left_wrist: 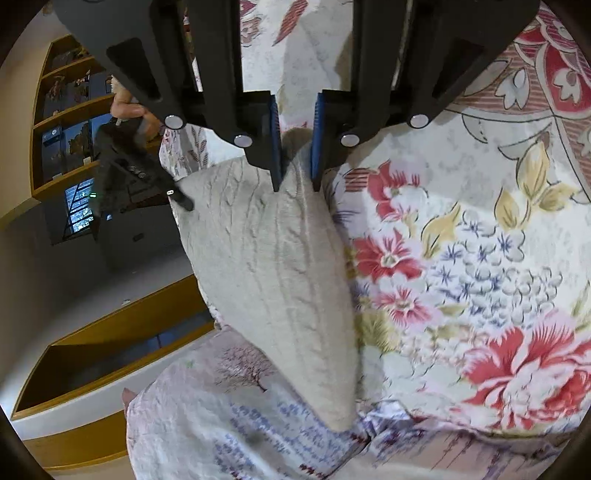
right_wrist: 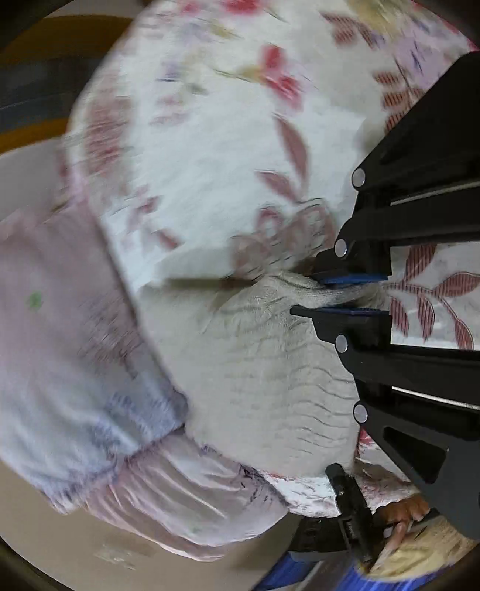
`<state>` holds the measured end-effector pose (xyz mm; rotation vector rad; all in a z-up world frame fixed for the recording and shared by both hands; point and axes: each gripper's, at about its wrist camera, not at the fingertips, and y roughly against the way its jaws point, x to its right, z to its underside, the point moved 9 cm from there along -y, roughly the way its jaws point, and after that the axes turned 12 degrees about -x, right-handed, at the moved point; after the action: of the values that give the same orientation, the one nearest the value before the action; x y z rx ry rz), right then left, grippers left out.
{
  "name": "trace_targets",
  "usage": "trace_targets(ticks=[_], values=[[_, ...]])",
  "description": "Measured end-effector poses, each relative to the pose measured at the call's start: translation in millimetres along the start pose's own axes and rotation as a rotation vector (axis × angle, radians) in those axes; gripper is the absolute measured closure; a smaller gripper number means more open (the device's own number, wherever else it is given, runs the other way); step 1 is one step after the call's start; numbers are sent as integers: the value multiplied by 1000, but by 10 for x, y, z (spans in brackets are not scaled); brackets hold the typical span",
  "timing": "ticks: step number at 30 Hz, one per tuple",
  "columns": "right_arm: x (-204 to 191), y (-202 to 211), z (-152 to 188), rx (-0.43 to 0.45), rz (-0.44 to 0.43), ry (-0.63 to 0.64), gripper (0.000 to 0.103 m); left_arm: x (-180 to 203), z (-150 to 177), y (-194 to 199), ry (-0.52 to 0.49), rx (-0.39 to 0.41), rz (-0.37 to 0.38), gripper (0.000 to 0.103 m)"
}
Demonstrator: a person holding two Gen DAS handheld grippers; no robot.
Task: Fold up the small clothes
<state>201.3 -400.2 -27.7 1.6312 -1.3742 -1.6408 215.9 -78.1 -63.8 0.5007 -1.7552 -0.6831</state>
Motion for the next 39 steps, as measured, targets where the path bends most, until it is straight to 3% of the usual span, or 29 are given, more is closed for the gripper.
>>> trace_targets(ticks=[2,4,5,6,7,10,14,17,20,22,24,27,31,33,35,38,39], values=[[18,38,-15,-7,-38,-26,91,33,0,26,-14,-2,-11,87],[-7,121,-59,-5,-59,-31,80,76,-19,68,-23,5,-16,79],[-8,154,-89,4,-67,-38,66,102,-46,121,-26,20,-12,72],[-9,246,-173,35,-93,-56,54,111,-94,145,-26,40,-8,53],[-11,291,-219,52,-113,-68,50,116,-143,187,-21,61,-12,37],[-64,300,-409,69,-169,-103,50,113,-308,268,6,107,-12,30],[-119,41,-586,15,-132,-115,50,47,-448,239,63,120,-23,26],[-205,-111,-611,-14,-125,-86,90,35,-490,176,81,110,-32,25],[-256,25,-695,101,-44,-23,93,75,-534,129,72,106,-38,23],[-118,-26,-705,101,41,-45,93,85,-550,111,64,110,-57,22],[29,-211,-645,42,103,-74,92,88,-560,99,58,110,-68,22],[-24,-146,-645,55,121,-50,88,86,-563,85,57,104,-60,22],[-254,215,-701,183,101,0,73,63,-585,92,62,112,-59,20],[-418,255,-690,201,80,57,68,52,-628,67,71,111,-51,20],[-546,144,-678,169,88,100,59,50,-654,39,79,109,-42,20],[-502,-364,-527,-3,181,126,52,56,-653,-6,84,100,-33,19],[-515,-380,-533,41,218,163,50,54,-653,-22,86,96,-31,19]])
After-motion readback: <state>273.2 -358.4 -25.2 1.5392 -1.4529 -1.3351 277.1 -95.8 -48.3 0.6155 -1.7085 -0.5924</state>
